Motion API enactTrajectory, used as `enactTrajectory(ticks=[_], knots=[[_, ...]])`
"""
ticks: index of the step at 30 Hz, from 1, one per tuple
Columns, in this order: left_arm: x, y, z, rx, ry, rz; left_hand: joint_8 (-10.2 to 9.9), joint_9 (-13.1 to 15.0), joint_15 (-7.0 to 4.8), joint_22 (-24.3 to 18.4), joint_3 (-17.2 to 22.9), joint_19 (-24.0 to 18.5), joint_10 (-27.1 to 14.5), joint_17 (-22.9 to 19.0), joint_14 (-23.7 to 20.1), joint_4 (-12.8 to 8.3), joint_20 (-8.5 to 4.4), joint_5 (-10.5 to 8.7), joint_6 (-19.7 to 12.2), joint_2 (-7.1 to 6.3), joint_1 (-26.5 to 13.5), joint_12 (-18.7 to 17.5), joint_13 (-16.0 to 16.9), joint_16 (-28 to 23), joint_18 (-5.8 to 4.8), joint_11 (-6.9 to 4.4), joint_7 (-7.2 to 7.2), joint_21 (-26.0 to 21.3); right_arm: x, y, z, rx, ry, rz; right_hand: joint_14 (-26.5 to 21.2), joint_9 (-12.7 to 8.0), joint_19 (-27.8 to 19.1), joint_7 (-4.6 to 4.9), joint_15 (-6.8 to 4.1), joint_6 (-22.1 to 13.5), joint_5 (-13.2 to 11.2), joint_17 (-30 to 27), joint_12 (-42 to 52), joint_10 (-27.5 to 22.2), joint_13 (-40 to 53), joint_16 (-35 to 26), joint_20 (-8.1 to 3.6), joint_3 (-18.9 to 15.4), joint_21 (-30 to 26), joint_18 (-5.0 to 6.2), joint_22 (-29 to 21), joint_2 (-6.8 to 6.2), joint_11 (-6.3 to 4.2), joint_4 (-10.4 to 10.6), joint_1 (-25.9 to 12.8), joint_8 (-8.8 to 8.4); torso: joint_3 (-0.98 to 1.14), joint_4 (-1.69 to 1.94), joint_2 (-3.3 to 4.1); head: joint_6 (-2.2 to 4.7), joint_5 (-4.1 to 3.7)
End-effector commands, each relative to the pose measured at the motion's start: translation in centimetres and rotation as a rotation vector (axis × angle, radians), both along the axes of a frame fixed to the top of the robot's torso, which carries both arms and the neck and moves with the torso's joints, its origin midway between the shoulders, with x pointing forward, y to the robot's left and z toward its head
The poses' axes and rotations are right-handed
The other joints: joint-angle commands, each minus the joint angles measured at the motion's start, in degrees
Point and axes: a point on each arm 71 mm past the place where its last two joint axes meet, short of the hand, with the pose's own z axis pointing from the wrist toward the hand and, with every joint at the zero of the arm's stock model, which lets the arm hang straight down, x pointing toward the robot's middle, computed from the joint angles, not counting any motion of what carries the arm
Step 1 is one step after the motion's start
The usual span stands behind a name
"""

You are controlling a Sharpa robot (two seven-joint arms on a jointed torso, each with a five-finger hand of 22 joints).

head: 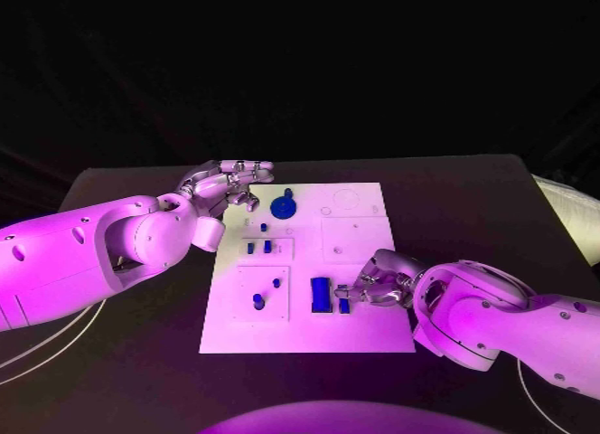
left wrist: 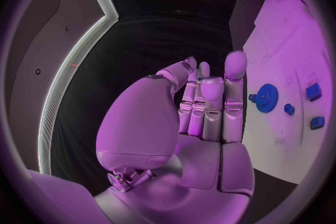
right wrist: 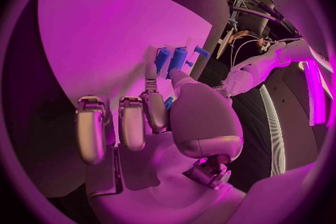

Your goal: Assemble the parts on the task board

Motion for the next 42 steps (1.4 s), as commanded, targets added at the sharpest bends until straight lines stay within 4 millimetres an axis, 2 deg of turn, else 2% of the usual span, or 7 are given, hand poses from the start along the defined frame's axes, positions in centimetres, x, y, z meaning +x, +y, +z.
enactTrajectory(ticks=[1, 12, 19, 28, 34, 42], knots=[[-0.1, -0.2, 0.1, -0.008, -0.007, -0.021, 0.23, -0.09, -0.02, -0.04, -0.39, -0.34, -0.37, -0.06, -0.42, -0.10, 0.08, -0.20, -0.40, 0.66, -0.11, 0.40, 0.09, -0.10, 0.64, -0.13, 0.12, -0.19, -0.1, -0.1, 0.1, -0.017, -0.010, 0.023, 4.38, 0.12, 2.70, 0.19, -0.25, -0.20, -0.44, 6.46, 0.04, 1.59, 5.20, 0.13, -0.21, -0.81, 0.24, -0.46, 11.22, -0.06, -0.14, -0.34, 1.24, 0.26, 0.09, -0.03, 0.01, 0.01, -0.03], [0.0, -0.2, 0.1, -0.008, -0.007, -0.020, 0.23, -0.09, -0.02, -0.04, -0.39, -0.34, -0.37, -0.06, -0.42, -0.10, 0.08, -0.20, -0.40, 0.66, -0.11, 0.40, 0.09, -0.10, 0.64, -0.13, 0.12, -0.19, -0.4, -0.3, 0.2, -0.033, -0.016, 0.043, 4.40, 0.21, 2.73, 0.20, -0.24, -0.25, -1.20, 6.57, 0.03, 1.61, 5.33, 0.18, -0.21, -2.62, 0.25, -0.47, 11.25, 0.17, -0.15, -1.22, 3.51, 0.41, 0.05, -0.05, -0.01, 0.21, -0.16], [0.0, -0.3, 0.1, -0.008, -0.007, -0.022, 0.23, -0.09, -0.02, -0.04, -0.39, -0.34, -0.37, -0.06, -0.42, -0.10, 0.08, -0.20, -0.40, 0.66, -0.11, 0.40, 0.09, -0.10, 0.64, -0.13, 0.12, -0.19, -0.5, 0.1, 0.0, -0.046, 0.000, 0.074, 4.38, 0.26, 2.74, 0.24, -0.21, -0.40, -3.49, 6.47, -0.13, 1.56, 5.37, 0.11, -0.18, -4.19, 0.25, -0.47, 11.29, 0.64, -0.10, -2.40, 5.88, 0.49, -0.05, 0.05, -0.01, 0.24, -0.29], [0.0, -0.2, 0.1, -0.008, -0.006, -0.021, 0.23, -0.09, -0.02, -0.04, -0.39, -0.34, -0.37, -0.06, -0.42, -0.10, 0.08, -0.20, -0.40, 0.66, -0.11, 0.40, 0.09, -0.10, 0.64, -0.13, 0.12, -0.19, -0.1, 0.2, -0.4, -0.074, 0.003, 0.090, 4.40, 0.27, 2.76, 0.12, -0.28, -0.50, -5.81, 6.57, -0.12, 1.57, 5.52, 0.14, -0.21, -5.02, 0.26, -0.48, 11.33, 1.89, -0.20, -4.65, 9.80, 0.59, -0.01, 0.03, 0.05, 0.18, -0.20], [0.0, -0.2, 0.1, -0.007, -0.006, -0.020, 0.23, -0.09, -0.02, -0.04, -0.39, -0.34, -0.37, -0.06, -0.42, -0.10, 0.08, -0.20, -0.40, 0.66, -0.11, 0.40, 0.09, -0.10, 0.64, -0.13, 0.12, -0.19, 0.4, 0.1, -0.7, -0.077, -0.001, 0.080, 4.43, 0.27, 2.79, 0.14, -0.28, -0.45, -5.92, 6.73, 0.16, 1.67, 5.71, 0.23, -0.22, -5.25, 0.28, -0.49, 11.37, 2.53, -0.20, -4.66, 10.03, 0.64, 0.04, 0.10, 0.05, 0.14, -0.10], [0.0, -0.2, 0.0, -0.007, -0.006, -0.021, 0.23, -0.09, -0.02, -0.04, -0.39, -0.34, -0.37, -0.06, -0.42, -0.10, 0.08, -0.20, -0.40, 0.66, -0.11, 0.40, 0.09, -0.10, 0.64, -0.13, 0.12, -0.19, 0.8, 0.3, -0.9, -0.065, -0.006, 0.071, 4.45, 0.27, 2.81, 0.22, -0.22, -0.37, -5.91, 6.83, 0.38, 1.78, 5.90, 0.29, -0.19, -7.01, 0.30, -0.50, 11.41, 3.14, -0.13, -3.49, 8.69, 0.74, 0.04, 0.01, 0.02, 0.16, 0.00]])
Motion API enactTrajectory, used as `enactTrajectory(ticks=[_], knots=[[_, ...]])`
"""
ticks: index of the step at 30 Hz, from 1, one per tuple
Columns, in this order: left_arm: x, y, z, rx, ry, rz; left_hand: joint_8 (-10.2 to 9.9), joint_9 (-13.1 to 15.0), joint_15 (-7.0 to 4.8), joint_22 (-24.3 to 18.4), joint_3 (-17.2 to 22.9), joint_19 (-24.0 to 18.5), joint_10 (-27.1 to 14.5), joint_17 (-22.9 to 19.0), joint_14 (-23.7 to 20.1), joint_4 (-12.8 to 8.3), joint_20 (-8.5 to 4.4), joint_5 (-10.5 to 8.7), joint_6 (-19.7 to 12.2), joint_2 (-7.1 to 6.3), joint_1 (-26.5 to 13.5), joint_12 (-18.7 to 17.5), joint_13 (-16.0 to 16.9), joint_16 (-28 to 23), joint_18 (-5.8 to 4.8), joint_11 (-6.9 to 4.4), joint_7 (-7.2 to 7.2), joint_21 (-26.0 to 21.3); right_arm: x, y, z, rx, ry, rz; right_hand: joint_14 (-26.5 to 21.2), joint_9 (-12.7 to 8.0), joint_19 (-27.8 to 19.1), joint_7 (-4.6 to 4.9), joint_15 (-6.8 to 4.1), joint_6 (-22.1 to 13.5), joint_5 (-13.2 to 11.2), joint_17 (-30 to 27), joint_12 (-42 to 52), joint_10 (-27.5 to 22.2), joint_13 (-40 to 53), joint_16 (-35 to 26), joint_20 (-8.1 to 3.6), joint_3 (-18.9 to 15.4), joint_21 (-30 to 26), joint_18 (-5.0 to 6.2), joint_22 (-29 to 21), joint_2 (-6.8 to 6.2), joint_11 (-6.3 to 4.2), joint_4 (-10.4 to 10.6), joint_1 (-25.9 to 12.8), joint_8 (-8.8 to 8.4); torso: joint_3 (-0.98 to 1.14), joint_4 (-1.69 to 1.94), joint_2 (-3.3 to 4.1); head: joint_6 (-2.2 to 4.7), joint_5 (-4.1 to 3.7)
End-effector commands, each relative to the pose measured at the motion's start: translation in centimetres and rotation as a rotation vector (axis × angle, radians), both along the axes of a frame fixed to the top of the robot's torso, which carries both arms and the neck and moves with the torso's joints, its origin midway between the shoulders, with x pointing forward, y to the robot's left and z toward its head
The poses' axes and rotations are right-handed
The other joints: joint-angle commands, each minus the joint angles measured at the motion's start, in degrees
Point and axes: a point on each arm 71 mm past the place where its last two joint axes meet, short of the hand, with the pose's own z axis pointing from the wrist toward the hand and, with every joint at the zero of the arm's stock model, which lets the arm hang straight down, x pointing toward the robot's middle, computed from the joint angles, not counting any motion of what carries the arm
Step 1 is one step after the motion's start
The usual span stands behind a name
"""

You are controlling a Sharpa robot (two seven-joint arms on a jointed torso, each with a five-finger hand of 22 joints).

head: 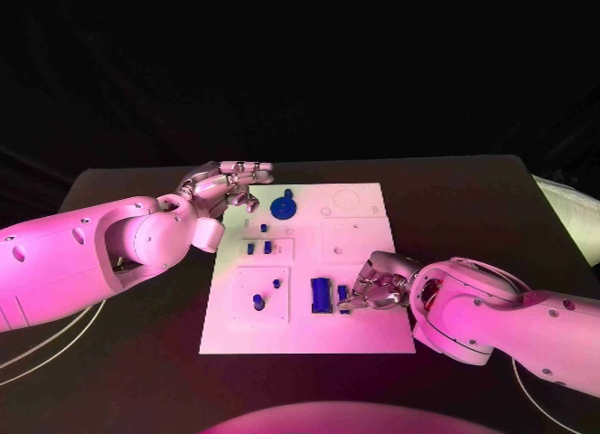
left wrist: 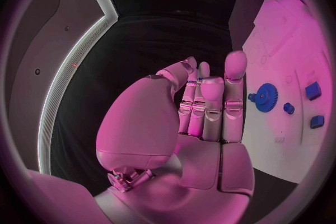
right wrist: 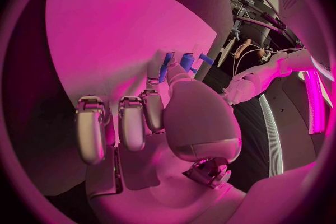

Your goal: Assemble the parts on the task board

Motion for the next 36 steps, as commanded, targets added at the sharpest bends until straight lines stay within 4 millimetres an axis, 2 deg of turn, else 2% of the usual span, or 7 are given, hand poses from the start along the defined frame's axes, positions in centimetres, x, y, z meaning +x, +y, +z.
enactTrajectory(ticks=[1, 10, 18, 23, 26, 28, 36], knots=[[0.0, -0.3, 0.1, -0.009, -0.008, -0.020, 0.23, -0.09, -0.02, -0.05, -0.39, -0.35, -0.37, -0.07, -0.42, -0.09, 0.08, -0.20, -0.40, 0.66, -0.11, 0.40, 0.09, -0.10, 0.64, -0.13, 0.12, -0.19, 0.0, 0.0, -0.2, -0.005, -0.002, 0.011, 4.45, -0.18, 2.84, 0.11, -0.23, -0.30, -0.35, 6.81, 0.07, 1.91, 5.61, 0.29, -0.19, -0.63, 0.32, -0.51, 11.46, 0.42, -0.24, 0.09, -0.58, -0.27, 0.02, -0.07, -0.05, 0.01, 0.06], [0.0, -0.2, 0.0, -0.008, -0.007, -0.019, 0.23, -0.09, -0.02, -0.05, -0.39, -0.35, -0.37, -0.07, -0.42, -0.09, 0.08, -0.20, -0.40, 0.66, -0.11, 0.40, 0.09, -0.10, 0.64, -0.13, 0.12, -0.19, -0.1, -0.4, 0.8, 0.082, -0.019, -0.001, 4.17, -0.43, 2.04, 0.52, -0.01, -1.34, -0.04, 5.50, -2.72, 0.95, 4.16, -0.52, -0.05, -1.86, -0.49, -0.22, 10.56, 0.25, 0.09, 0.23, -0.39, -0.80, 0.00, -0.10, -0.14, 0.18, -0.09], [0.0, -0.1, -0.3, -0.004, -0.006, -0.010, 0.29, -0.09, 0.08, -0.69, -0.83, -0.76, -0.66, -0.81, -0.83, 0.17, 0.17, -0.24, -0.55, 0.71, -0.63, 0.65, 0.12, -0.38, 0.77, -0.06, 0.14, -1.22, 2.0, -1.9, 3.6, 0.341, -0.032, -0.034, 2.69, -2.18, -3.10, 3.34, 1.90, -7.58, 2.23, -0.83, -18.32, -5.54, -4.24, -4.91, 1.51, -4.80, -5.88, 1.55, 4.80, 0.25, 2.49, -0.25, 2.07, -4.72, -0.38, -0.32, -0.69, 1.19, -0.51], [0.2, 0.3, -0.9, 0.001, -0.007, 0.028, 0.34, -0.11, 0.65, -6.42, -2.52, -7.28, -1.38, -11.67, -9.25, 0.66, 0.66, -0.21, -1.13, -0.05, -1.60, 1.21, 0.13, -8.67, 1.95, 0.07, 0.22, -10.85, 5.0, -3.3, 4.7, 0.563, -0.036, -0.102, 0.28, -3.53, -9.05, 4.73, 2.84, -10.58, 2.68, -9.75, -31.42, -11.33, -12.27, -12.02, 2.50, -5.12, -13.07, 3.62, -2.41, 1.82, 3.62, -1.93, 5.89, -6.92, -0.93, -0.79, -1.95, 2.20, -0.76], [0.4, 0.7, -1.5, 0.002, -0.007, 0.066, 0.32, -0.13, 1.41, -9.10, -3.52, -13.45, -1.61, -15.64, -15.07, 1.19, 1.48, -0.23, -1.64, 0.04, -1.91, 1.69, 0.10, -15.92, 1.71, 0.60, 0.34, -15.75, 7.3, -4.3, 5.1, 0.712, -0.049, -0.155, -2.57, -4.73, -15.15, 5.32, 3.48, -11.16, 2.47, -20.35, -42.45, -15.83, -20.42, -21.81, 2.94, -5.03, -22.25, 5.79, -11.10, 3.25, 4.16, -3.58, 8.76, -7.82, -1.26, -1.16, -2.96, 2.81, -0.76], [0.6, 1.0, -1.9, 0.000, -0.011, 0.102, 0.29, -0.15, 2.50, -12.03, -4.01, -18.08, -2.17, -19.69, -17.65, 1.58, 2.43, -0.25, -2.09, 0.12, -1.87, 1.33, -0.38, -23.50, 1.56, 1.02, 0.56, -20.15, 8.9, -5.1, 5.2, 0.805, -0.060, -0.192, -9.16, -5.74, -25.70, 5.99, 4.51, -11.58, 2.35, -38.42, -48.84, -19.42, -26.73, -40.82, 3.55, -4.43, -39.17, 9.00, -26.26, 4.25, 4.76, -4.87, 11.34, -8.45, -1.43, -1.43, -3.60, 3.89, -0.79], [1.8, 1.4, -3.3, -0.014, -0.034, 0.212, -0.81, -0.22, 6.61, -23.43, -4.84, -28.24, -4.27, -29.58, -20.90, 2.87, 7.35, -0.23, -3.73, 0.01, -1.44, -3.45, -3.53, -44.39, 1.78, 3.04, 0.53, -33.01, 12.9, -6.8, 5.0, 1.017, -0.090, -0.278, -23.91, -10.03, -35.57, 8.83, 10.26, -14.91, 2.24, -52.29, -65.46, -25.71, -47.91, -67.25, 8.82, -1.62, -60.04, 7.72, -40.42, 5.04, 9.64, -6.69, 15.74, -8.86, -1.52, -1.31, -5.23, 7.61, -1.37]])
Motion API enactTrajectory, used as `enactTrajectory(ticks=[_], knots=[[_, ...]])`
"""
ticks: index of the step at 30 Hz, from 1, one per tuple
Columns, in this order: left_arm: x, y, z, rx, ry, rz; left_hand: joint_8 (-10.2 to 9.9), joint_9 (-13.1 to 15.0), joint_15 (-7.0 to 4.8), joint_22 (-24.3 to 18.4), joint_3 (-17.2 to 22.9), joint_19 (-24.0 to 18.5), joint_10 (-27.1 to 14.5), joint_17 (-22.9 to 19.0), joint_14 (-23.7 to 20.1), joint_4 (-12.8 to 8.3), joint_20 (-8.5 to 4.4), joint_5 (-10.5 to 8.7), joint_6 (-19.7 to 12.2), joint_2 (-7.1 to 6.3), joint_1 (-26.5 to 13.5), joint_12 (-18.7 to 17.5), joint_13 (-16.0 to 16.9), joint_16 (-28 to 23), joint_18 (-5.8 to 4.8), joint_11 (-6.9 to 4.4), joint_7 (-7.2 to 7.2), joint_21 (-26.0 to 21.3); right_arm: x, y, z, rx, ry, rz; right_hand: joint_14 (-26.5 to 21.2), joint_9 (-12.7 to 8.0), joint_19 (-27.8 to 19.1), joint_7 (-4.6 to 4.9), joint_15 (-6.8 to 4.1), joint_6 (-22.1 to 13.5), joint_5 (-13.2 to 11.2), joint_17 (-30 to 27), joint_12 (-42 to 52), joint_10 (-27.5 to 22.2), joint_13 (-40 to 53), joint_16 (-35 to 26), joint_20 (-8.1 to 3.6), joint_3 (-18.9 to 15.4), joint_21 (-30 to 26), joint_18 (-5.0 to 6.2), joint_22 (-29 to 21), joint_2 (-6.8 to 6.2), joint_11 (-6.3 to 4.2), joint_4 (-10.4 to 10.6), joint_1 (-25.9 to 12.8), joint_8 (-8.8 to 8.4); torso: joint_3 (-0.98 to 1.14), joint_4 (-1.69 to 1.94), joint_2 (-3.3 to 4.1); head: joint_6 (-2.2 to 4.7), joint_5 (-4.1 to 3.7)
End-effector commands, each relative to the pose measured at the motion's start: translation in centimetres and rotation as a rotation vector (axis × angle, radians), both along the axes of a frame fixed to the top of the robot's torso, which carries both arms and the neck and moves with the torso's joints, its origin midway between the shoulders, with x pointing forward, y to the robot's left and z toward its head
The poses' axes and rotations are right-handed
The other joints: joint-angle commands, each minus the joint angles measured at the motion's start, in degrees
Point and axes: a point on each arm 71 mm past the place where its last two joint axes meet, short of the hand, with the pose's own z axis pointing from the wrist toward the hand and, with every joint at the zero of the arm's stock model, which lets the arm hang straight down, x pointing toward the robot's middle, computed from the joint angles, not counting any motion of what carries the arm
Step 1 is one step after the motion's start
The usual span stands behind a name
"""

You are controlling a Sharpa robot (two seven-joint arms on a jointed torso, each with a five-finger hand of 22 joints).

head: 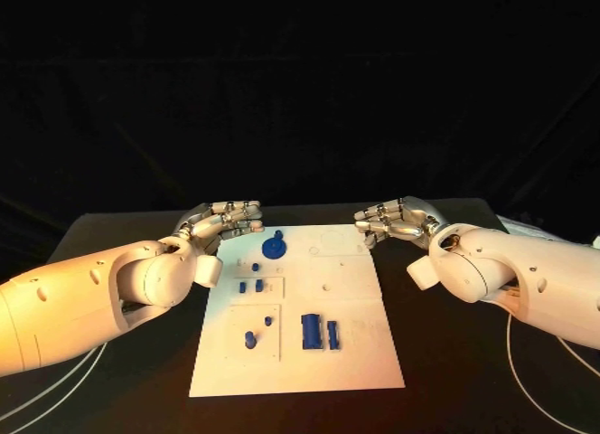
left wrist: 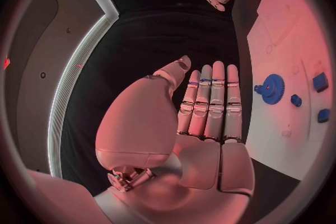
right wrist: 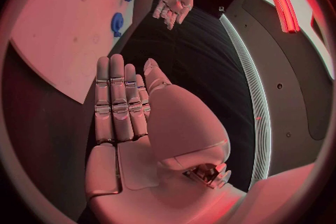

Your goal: Assemble the parts on the task board

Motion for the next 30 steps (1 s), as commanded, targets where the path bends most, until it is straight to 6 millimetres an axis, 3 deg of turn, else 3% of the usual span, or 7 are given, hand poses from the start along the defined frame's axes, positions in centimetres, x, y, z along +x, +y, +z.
enactTrajectory(ticks=[1, 6, 7, 10, 12, 21, 30], knots=[[0.6, 0.3, -0.1, -0.028, -0.051, 0.095, -0.84, -0.09, 1.54, -3.29, -0.58, -1.72, -1.04, -2.48, -0.87, 0.37, 1.53, -0.22, -1.00, 0.00, 0.28, -1.75, -0.42, -5.09, 0.57, 0.83, -0.37, -2.89, 1.1, -0.3, 0.7, 0.246, -0.038, -0.017, -4.42, -1.57, -2.72, 0.37, 2.01, -0.60, -0.23, -4.44, -3.30, -0.75, -5.89, -7.10, 1.86, 1.21, -6.19, -0.83, -4.42, 0.26, 1.45, -0.48, 0.80, -0.21, -0.16, 0.18, -1.34, 2.41, -0.38], [1.1, 0.1, -0.8, -0.031, -0.061, 0.133, -1.51, -0.08, 2.71, -8.14, -2.46, -3.49, -3.08, -6.00, -1.83, 0.43, 3.15, -0.12, -1.42, 0.94, 0.99, -4.22, -0.50, -11.30, 0.76, 2.16, -1.29, -6.21, 2.6, -0.7, 0.7, 0.290, -0.068, -0.046, -1.21, -6.99, 2.22, 0.41, 2.88, 0.05, -0.18, -14.32, -6.18, 2.43, -20.98, -16.41, 4.01, 4.69, -17.02, 0.38, -14.91, -0.20, 1.76, -3.93, -1.12, -0.25, -0.05, 0.25, -1.89, 4.41, -0.48], [0.9, -0.2, -1.0, -0.010, -0.020, 0.070, -5.33, -3.84, -0.12, -16.37, -7.66, -16.16, -20.94, -8.40, -17.81, -0.10, -1.46, -1.98, -18.57, 2.65, -22.68, -8.09, -4.10, -14.45, -2.96, -0.89, -3.83, -10.75, 2.4, -0.8, 0.2, 0.161, -0.037, -0.063, -20.18, -9.43, -14.14, -2.70, 0.87, -16.52, -1.77, -16.83, -10.33, -16.22, -22.78, -17.52, 0.16, 1.90, -20.26, -3.05, -20.78, -3.98, -0.62, -3.67, -25.73, -3.73, -0.09, 0.16, -1.23, 3.18, -0.40], [0.8, -0.3, -1.0, -0.006, -0.022, 0.074, -5.33, -3.84, -0.32, -18.23, -8.76, -18.48, -24.19, -9.12, -20.43, -0.10, -2.24, -2.32, -21.35, 7.03, -26.38, -8.09, -4.10, -15.52, -2.96, -1.33, -4.32, -10.75, 2.3, -0.8, 0.2, 0.166, -0.039, -0.069, -22.90, -10.35, -16.16, -3.28, 0.60, -19.07, -5.89, -18.15, -10.33, -18.98, -24.42, -18.43, -0.45, 1.90, -21.65, -3.06, -22.66, -3.98, -1.07, -3.67, -30.39, -3.73, -0.09, 0.35, -1.49, 3.31, -0.43], [0.7, -0.4, -1.0, 0.001, -0.025, 0.081, -5.33, -3.84, -0.67, -19.48, -9.55, -20.33, -26.77, -9.52, -22.72, -0.10, -2.86, -6.59, -23.79, 7.03, -29.79, -8.09, -4.10, -16.04, -2.95, -1.77, -4.72, -10.75, 2.1, -0.6, 0.1, 0.174, -0.043, -0.078, -25.56, -10.78, -18.43, -3.75, -3.65, -21.43, -5.89, -18.67, -10.33, -21.61, -24.92, -22.54, -1.01, 1.90, -22.27, -3.26, -23.65, -3.98, -1.44, -3.67, -34.03, -3.73, -0.08, 0.69, -1.96, 3.55, -0.50], [-0.6, -2.4, -1.2, 0.081, -0.067, 0.155, -5.33, -3.84, -5.88, -24.99, -13.01, -28.58, -38.32, -14.92, -32.89, -0.10, -5.86, -6.59, -34.67, 7.03, -44.80, -8.09, -4.10, -18.33, -4.56, -3.69, -10.10, -10.75, -0.2, 1.0, -0.9, 0.254, -0.078, -0.194, -37.44, -12.68, -28.49, -5.81, -3.65, -31.91, -5.89, -20.85, -10.33, -33.29, -26.93, -22.54, -3.47, 1.90, -24.90, -5.24, -27.98, -3.98, -6.46, -3.67, -50.08, -3.73, -0.03, 3.31, -5.60, 5.41, -1.01], [-2.4, -4.6, -0.9, 0.174, -0.134, 0.248, -5.33, -3.84, -5.88, -28.71, -15.31, -34.16, -46.11, -14.92, -39.81, -0.10, -7.86, -6.59, -42.02, 7.03, -54.92, -8.09, -4.10, -23.39, -5.82, -7.90, -10.10, -10.75, -3.2, 2.6, -1.8, 0.309, -0.098, -0.337, -45.42, -16.77, -35.23, -10.26, -3.65, -38.93, -5.89, -25.59, -10.33, -41.19, -31.28, -22.54, -8.83, 1.90, -30.60, -5.89, -30.88, -3.98, -6.46, -3.67, -60.90, -3.73, -0.02, 3.60, -5.99, 5.61, -1.07]])
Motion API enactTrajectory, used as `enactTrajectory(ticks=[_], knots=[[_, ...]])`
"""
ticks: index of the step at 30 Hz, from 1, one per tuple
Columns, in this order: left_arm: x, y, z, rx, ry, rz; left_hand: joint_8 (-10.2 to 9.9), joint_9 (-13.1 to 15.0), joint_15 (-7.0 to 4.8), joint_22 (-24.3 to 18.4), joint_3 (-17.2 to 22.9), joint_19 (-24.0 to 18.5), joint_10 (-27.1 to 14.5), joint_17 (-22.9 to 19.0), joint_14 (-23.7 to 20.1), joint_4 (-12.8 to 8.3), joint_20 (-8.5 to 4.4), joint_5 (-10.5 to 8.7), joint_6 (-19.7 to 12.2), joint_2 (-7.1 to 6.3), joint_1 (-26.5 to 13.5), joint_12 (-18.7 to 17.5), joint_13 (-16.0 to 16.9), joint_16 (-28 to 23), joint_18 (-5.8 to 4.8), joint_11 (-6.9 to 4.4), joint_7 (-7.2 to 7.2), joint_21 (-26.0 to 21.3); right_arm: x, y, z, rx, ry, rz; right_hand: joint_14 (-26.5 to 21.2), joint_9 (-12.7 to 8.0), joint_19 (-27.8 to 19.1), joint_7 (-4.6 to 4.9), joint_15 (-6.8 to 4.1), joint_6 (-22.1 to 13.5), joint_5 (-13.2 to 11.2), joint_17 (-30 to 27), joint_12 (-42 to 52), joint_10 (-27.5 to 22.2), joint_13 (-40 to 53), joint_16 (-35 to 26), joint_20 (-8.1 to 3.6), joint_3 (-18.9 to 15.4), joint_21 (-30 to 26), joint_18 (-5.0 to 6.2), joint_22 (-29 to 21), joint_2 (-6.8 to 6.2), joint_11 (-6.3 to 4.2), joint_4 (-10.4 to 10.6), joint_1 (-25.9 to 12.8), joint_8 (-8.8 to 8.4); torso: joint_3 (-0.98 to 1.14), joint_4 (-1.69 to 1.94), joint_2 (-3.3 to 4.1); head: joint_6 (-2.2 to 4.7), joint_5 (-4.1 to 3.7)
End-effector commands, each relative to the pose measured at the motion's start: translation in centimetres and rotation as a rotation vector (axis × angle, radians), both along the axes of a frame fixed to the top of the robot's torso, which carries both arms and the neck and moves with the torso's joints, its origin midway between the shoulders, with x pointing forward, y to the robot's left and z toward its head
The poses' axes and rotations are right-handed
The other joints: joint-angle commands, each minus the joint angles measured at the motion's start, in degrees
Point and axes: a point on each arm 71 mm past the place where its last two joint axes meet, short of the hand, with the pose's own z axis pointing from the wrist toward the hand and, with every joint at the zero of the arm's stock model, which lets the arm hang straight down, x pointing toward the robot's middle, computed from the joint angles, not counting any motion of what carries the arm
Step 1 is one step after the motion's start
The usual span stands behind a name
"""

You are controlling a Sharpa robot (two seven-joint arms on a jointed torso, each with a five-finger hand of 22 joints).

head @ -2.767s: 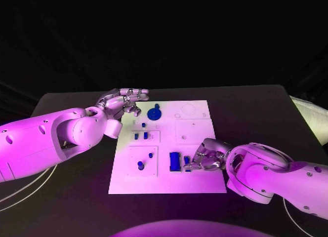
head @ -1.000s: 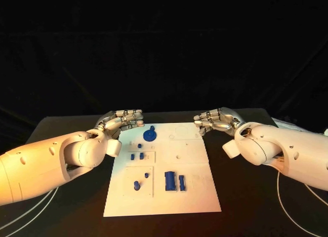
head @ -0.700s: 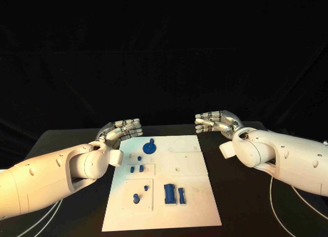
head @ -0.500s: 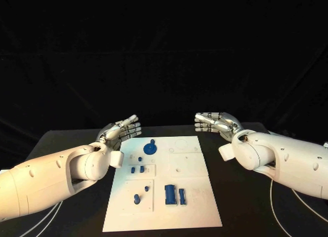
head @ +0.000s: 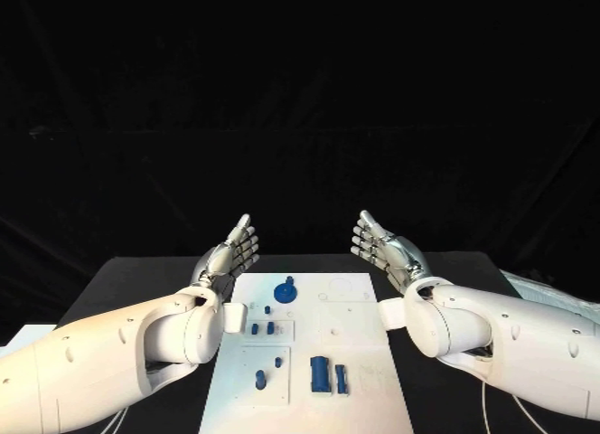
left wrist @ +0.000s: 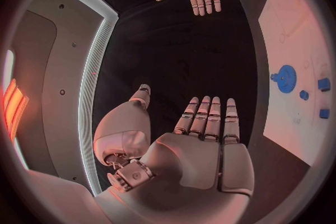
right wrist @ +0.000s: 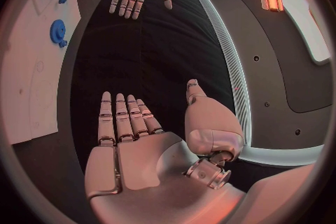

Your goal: Assemble the parts on the task board

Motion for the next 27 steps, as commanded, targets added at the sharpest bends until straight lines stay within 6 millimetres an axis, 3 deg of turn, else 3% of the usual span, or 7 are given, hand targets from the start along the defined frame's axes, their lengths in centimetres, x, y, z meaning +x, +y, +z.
enactTrajectory(ticks=[1, 2, 3, 6, 7, 12, 27], knots=[[-0.32, 0.08, 0.63, 0.105, -0.092, 0.099, -0.38, -0.23, -1.01, -3.71, -2.35, -5.57, -7.81, -1.14, -6.86, -0.04, -1.96, -0.61, -7.37, 0.21, -10.12, -0.38, -0.17, -3.75, -1.72, -1.86, -1.07, -0.35, -0.47, -0.61, 0.19, 0.002, -0.042, -0.147, -7.99, -1.71, -6.74, -2.37, -0.32, -7.09, -0.51, -2.99, -0.38, -7.86, -2.04, -0.44, -4.90, -0.56, -5.55, -5.98, -2.92, -0.11, -0.82, 0.00, -10.87, -0.40, 0.01, 0.20, -0.28, 0.03, -0.01], [-0.47, -0.08, 0.67, 0.112, -0.097, 0.106, -0.38, -0.23, -1.01, -4.16, -2.63, -6.24, -8.71, -1.14, -7.68, -0.04, -2.21, -0.61, -8.25, 0.21, -11.32, -0.38, -0.17, -3.75, -1.73, -1.86, -1.07, -0.35, -0.70, -0.51, 0.13, 0.004, -0.041, -0.157, -8.94, -1.71, -7.52, -2.37, -0.32, -7.93, -0.51, -2.99, -0.38, -8.80, -2.04, -0.44, -4.90, -0.56, -5.55, -5.98, -3.26, -0.11, -0.82, 0.00, -12.15, -0.40, 0.01, 0.20, -0.28, 0.03, -0.01], [-0.54, -0.16, 0.69, 0.115, -0.100, 0.110, -0.38, -0.23, -1.01, -4.44, -2.79, -6.68, -9.33, -1.14, -8.23, -0.04, -6.24, -0.61, -8.81, 0.21, -12.12, -0.38, -0.17, -3.75, -5.77, -1.86, -1.07, -0.35, -0.81, -0.46, 0.11, 0.005, -0.041, -0.162, -9.59, -1.71, -8.11, -2.37, -0.32, -8.49, -0.51, -2.99, -0.38, -9.42, -2.04, -0.44, -4.90, -0.56, -5.55, -5.98, -3.49, -0.11, -0.82, 0.00, -13.01, -0.40, 0.01, 0.20, -0.28, 0.03, -0.01], [-0.68, -0.30, 0.73, 0.121, -0.105, 0.116, -0.38, -0.23, -1.01, -5.26, -3.26, -7.86, -11.03, -1.14, -9.73, -0.04, -6.24, -0.61, -10.40, 0.21, -14.32, -0.38, -0.17, -3.75, -5.77, -1.86, -1.07, -0.35, -0.98, -0.39, 0.07, 0.006, -0.040, -0.169, -11.38, -1.71, -9.64, -2.37, -0.32, -10.06, -0.51, -2.99, -0.38, -11.16, -2.04, -0.44, -4.90, -0.56, -5.55, -5.98, -4.15, -0.11, -0.82, 0.00, -15.42, -0.40, 0.01, 0.20, -0.28, 0.03, -0.01], [-0.69, -0.31, 0.73, 0.122, -0.105, 0.117, -0.38, -0.23, -1.01, -5.51, -7.31, -8.26, -11.61, -1.14, -10.22, -0.04, -6.24, -0.61, -10.95, 0.21, -15.04, -0.38, -0.17, -3.75, -5.77, -1.86, -1.07, -0.35, -0.98, -0.39, 0.07, 0.006, -0.040, -0.169, -11.90, -1.71, -10.11, -2.37, -0.32, -10.54, -0.51, -2.99, -0.38, -11.72, -2.04, -0.44, -4.90, -0.56, -5.55, -5.98, -4.34, -0.11, -0.82, 0.00, -16.16, -0.40, 0.01, 0.20, -0.28, 0.03, -0.01], [-0.69, -0.31, 0.73, 0.122, -0.105, 0.117, -0.38, -0.23, -1.01, -6.65, -7.31, -9.89, -13.99, -1.14, -12.34, -0.04, -6.24, -0.61, -13.19, 0.21, -18.14, -0.38, -0.17, -3.75, -5.77, -1.86, -1.07, -0.35, -0.98, -0.39, 0.07, 0.006, -0.040, -0.169, -14.34, -1.71, -12.19, -2.37, -0.32, -12.72, -0.51, -2.99, -0.38, -14.13, -2.04, -0.44, -4.90, -0.56, -5.55, -5.98, -9.14, -0.11, -0.82, 0.00, -19.49, -0.40, 0.01, 0.20, -0.28, 0.03, -0.01], [-0.69, -0.31, 0.73, 0.122, -0.105, 0.117, -0.38, -0.23, -1.01, -11.63, -7.31, -13.26, -18.90, -1.14, -16.58, -0.04, -6.24, -0.61, -17.76, 0.21, -24.45, -0.38, -0.17, -3.75, -5.77, -1.86, -1.07, -0.35, -0.98, -0.39, 0.07, 0.006, -0.040, -0.169, -19.37, -1.71, -16.31, -2.37, -0.32, -17.09, -0.51, -2.99, -0.38, -19.09, -2.04, -0.44, -4.90, -0.56, -5.55, -5.98, -9.14, -0.11, -0.82, 0.00, -26.30, -0.40, 0.01, 0.20, -0.28, 0.03, -0.01]])
